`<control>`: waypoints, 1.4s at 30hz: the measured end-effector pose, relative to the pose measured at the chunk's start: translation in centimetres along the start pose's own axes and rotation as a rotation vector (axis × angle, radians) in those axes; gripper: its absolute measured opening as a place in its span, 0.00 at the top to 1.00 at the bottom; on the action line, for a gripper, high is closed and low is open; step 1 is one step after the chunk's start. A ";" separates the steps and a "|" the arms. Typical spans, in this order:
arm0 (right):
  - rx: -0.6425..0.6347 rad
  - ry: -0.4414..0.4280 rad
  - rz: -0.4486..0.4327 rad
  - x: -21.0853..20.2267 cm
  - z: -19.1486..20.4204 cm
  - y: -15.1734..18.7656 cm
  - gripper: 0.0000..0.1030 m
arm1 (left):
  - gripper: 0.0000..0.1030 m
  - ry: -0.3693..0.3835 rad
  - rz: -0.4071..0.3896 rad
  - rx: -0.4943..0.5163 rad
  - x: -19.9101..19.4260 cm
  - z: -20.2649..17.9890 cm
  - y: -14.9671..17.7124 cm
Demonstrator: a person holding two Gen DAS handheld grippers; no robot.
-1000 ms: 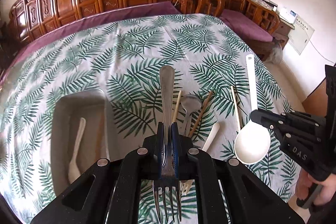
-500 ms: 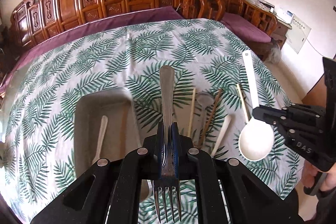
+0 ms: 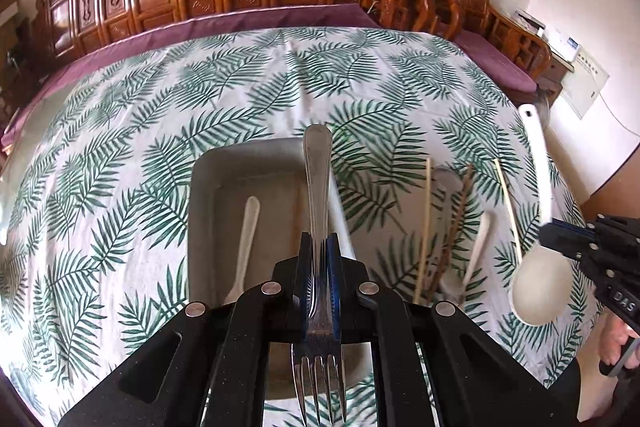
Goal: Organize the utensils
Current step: 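Carry the metal fork over the grey tray and open the left gripper, then lower the white plastic spoon into the grey tray and open the right gripper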
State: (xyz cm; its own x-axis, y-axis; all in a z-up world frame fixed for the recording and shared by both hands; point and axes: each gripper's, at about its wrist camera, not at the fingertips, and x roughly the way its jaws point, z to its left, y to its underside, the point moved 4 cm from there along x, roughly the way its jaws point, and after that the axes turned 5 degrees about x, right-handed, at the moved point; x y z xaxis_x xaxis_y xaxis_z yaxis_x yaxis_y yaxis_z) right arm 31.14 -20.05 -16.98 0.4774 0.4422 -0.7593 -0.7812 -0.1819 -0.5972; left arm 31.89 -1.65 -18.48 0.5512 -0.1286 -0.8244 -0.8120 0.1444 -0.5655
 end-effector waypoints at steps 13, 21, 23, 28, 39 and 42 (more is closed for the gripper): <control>-0.007 -0.008 0.037 0.5 3.6 -1.3 0.95 | 0.93 0.012 0.029 -0.066 2.3 3.0 0.7; -0.038 0.006 0.084 2.3 5.8 -2.0 0.95 | 0.93 0.012 -0.001 -0.050 1.1 4.0 0.7; -0.046 0.009 0.093 2.9 6.4 -2.3 0.95 | 0.93 0.025 -0.012 -0.045 0.2 4.1 0.8; -0.079 -0.003 0.108 4.5 8.6 -2.8 0.95 | 0.93 0.016 -0.050 -0.035 -2.7 5.2 1.4; -0.173 -0.029 0.178 10.3 13.8 -2.3 0.95 | 0.87 -0.039 -0.082 -0.024 -7.5 8.5 3.8; -0.179 -0.025 0.184 11.6 14.3 -2.2 0.95 | 0.81 -0.043 -0.089 -0.024 -8.2 8.9 4.4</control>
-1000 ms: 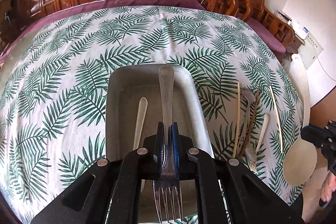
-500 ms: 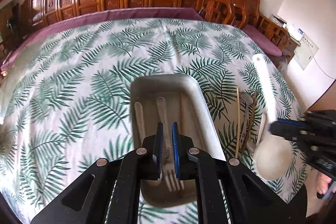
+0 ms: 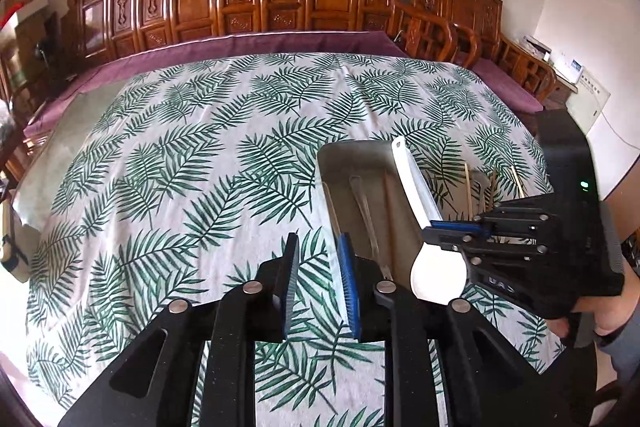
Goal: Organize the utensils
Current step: 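Lower the white plastic spoon into the grey tray and open the right gripper, then withdraw the open right gripper from the tray toward the utensil pile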
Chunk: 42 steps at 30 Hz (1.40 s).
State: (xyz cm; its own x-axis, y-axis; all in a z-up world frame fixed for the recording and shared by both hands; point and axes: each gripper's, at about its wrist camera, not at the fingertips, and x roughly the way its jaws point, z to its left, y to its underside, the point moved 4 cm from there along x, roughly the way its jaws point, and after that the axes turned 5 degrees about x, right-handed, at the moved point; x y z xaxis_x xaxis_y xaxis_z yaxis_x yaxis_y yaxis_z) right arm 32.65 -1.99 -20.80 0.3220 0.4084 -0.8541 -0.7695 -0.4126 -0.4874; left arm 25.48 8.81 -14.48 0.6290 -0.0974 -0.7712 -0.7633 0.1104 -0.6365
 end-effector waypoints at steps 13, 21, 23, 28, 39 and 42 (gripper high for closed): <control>-0.001 0.023 0.018 1.1 -0.1 0.2 0.95 | 0.72 -0.009 0.000 0.010 -0.3 -0.2 0.9; 0.092 0.036 -0.081 -5.0 -2.5 3.1 0.95 | 0.46 0.022 -0.004 0.026 0.0 -2.4 0.8; 0.130 0.050 -0.094 -6.5 -4.0 4.5 0.95 | 0.41 0.035 -0.006 0.038 0.3 -3.3 0.7; 0.230 0.132 -0.105 -9.4 -8.9 7.8 0.89 | 0.33 0.070 -0.004 0.076 1.0 -6.1 0.3; 0.384 0.292 -0.093 -9.5 -19.1 12.3 0.67 | 0.26 0.128 0.001 0.150 2.4 -11.9 -1.1; 0.408 0.303 -0.073 -8.2 -20.8 13.2 0.67 | 0.26 0.139 0.010 0.175 3.2 -13.5 -1.5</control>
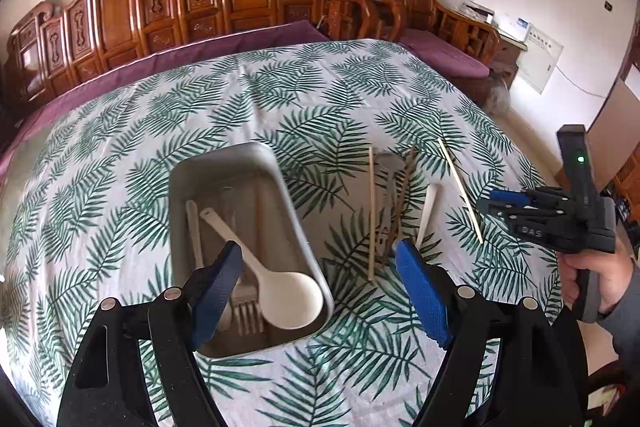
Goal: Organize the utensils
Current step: 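Withdraw the open right gripper from the tray toward the utensil pile, then grasp a wooden chopstick with the left gripper while the right grasps another chopstick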
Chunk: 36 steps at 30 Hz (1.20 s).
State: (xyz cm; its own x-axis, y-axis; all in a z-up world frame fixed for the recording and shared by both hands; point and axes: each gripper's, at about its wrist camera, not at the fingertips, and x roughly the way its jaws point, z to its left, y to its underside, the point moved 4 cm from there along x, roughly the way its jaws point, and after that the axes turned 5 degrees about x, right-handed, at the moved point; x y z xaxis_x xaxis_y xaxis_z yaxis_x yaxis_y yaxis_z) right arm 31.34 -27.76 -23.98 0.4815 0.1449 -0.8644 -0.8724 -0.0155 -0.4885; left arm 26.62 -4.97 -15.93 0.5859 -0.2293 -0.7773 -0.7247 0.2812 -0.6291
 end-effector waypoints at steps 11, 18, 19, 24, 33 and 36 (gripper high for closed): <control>0.021 0.071 0.021 3.5 -1.2 -0.1 0.87 | 0.26 0.045 0.029 0.070 3.3 -4.2 -1.8; 0.056 0.053 0.012 3.1 -1.9 0.6 0.90 | 0.36 0.092 0.089 0.101 7.0 -5.9 -2.9; 0.055 0.054 0.011 3.1 -1.9 0.7 0.90 | 0.40 0.102 0.102 0.105 7.7 -6.2 -3.1; 0.065 0.031 0.000 3.2 -2.1 0.6 0.90 | 0.61 0.138 0.152 0.162 10.7 -8.1 -4.1; 0.055 0.002 0.001 3.1 -2.3 0.6 0.90 | 0.75 0.136 0.226 0.216 15.3 -9.6 -4.9; 0.050 -0.004 -0.001 3.2 -2.4 0.6 0.90 | 0.83 0.133 0.239 0.237 16.3 -10.0 -5.0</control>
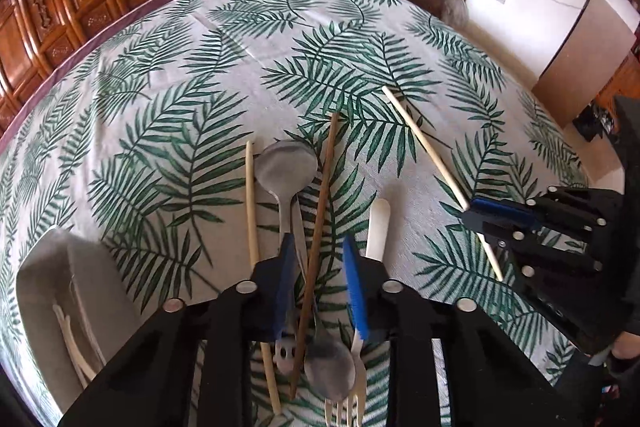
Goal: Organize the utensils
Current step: 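Grasp a wooden chopstick with the left gripper while the right grasps another chopstick, then carry both held chopsticks over the grey tray with both grippers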
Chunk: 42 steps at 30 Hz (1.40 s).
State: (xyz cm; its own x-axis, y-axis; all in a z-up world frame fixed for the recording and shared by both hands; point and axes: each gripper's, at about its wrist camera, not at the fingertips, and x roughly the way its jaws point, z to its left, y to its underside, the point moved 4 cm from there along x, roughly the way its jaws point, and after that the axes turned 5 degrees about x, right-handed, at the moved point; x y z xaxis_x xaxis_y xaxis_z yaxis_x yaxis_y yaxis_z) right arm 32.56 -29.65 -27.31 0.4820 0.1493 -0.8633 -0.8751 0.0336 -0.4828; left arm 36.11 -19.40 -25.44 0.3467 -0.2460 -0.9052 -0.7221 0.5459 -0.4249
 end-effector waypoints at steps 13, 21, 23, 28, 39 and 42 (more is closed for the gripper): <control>-0.015 -0.006 -0.011 0.0 0.0 0.1 0.90 | 0.94 -0.027 0.032 0.030 2.3 0.1 -0.7; -0.020 -0.001 -0.008 0.0 0.0 0.0 0.90 | 0.96 -0.017 0.002 0.025 1.3 -0.1 -0.5; -0.021 0.002 -0.008 0.0 0.0 0.0 0.90 | 0.96 -0.013 -0.017 0.014 0.4 0.0 -0.4; -0.015 0.009 -0.002 0.0 0.2 -0.1 0.90 | 0.96 -0.019 -0.064 -0.012 -2.1 0.3 0.2; 0.026 0.000 0.039 -0.8 -0.2 0.0 0.95 | 0.96 -0.034 -0.135 -0.079 -7.8 1.4 3.9; 0.027 -0.007 0.024 -1.9 0.4 0.2 0.95 | 0.96 -0.042 -0.157 -0.089 -9.2 1.7 4.7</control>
State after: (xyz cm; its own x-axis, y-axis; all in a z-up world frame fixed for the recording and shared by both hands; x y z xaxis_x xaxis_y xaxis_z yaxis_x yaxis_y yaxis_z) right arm 31.43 -29.53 -25.77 0.4608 0.1569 -0.8735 -0.8872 0.0563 -0.4580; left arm 30.57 -13.20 -19.02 0.4827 -0.2877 -0.8272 -0.7067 0.4300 -0.5619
